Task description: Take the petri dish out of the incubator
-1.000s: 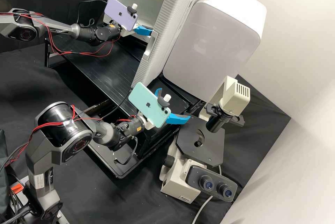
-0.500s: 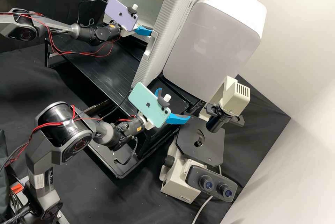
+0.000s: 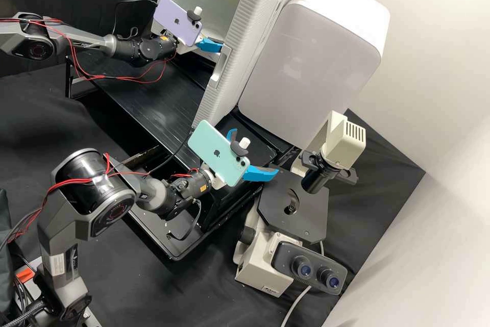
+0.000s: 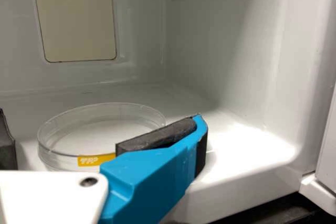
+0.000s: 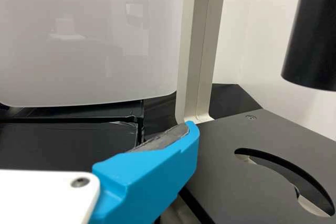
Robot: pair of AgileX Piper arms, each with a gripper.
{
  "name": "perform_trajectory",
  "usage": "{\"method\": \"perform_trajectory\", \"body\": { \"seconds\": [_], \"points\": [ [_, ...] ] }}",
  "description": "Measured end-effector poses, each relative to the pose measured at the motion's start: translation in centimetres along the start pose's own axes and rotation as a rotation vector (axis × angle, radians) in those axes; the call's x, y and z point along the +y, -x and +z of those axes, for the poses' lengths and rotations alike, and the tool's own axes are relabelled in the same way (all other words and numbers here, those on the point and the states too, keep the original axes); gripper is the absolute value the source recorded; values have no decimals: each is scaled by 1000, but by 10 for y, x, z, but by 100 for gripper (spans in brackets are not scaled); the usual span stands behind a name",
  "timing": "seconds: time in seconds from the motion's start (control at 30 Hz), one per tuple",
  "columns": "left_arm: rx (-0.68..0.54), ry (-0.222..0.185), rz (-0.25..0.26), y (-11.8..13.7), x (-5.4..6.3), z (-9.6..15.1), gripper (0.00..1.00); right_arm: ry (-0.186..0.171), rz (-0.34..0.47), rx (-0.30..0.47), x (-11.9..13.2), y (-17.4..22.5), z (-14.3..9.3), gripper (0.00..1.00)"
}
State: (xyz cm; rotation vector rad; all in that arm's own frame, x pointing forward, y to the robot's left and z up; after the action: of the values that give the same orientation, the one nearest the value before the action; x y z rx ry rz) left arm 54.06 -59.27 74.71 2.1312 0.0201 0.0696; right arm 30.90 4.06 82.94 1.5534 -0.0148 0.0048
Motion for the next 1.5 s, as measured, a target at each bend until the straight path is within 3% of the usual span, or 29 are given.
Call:
{"method": "perform_trajectory", "body": {
  "seconds": [1.5],
  "points": [
    [-35,0,-35,0,-5,4,0,0,0,0,0,0,0,100]
  ]
}}
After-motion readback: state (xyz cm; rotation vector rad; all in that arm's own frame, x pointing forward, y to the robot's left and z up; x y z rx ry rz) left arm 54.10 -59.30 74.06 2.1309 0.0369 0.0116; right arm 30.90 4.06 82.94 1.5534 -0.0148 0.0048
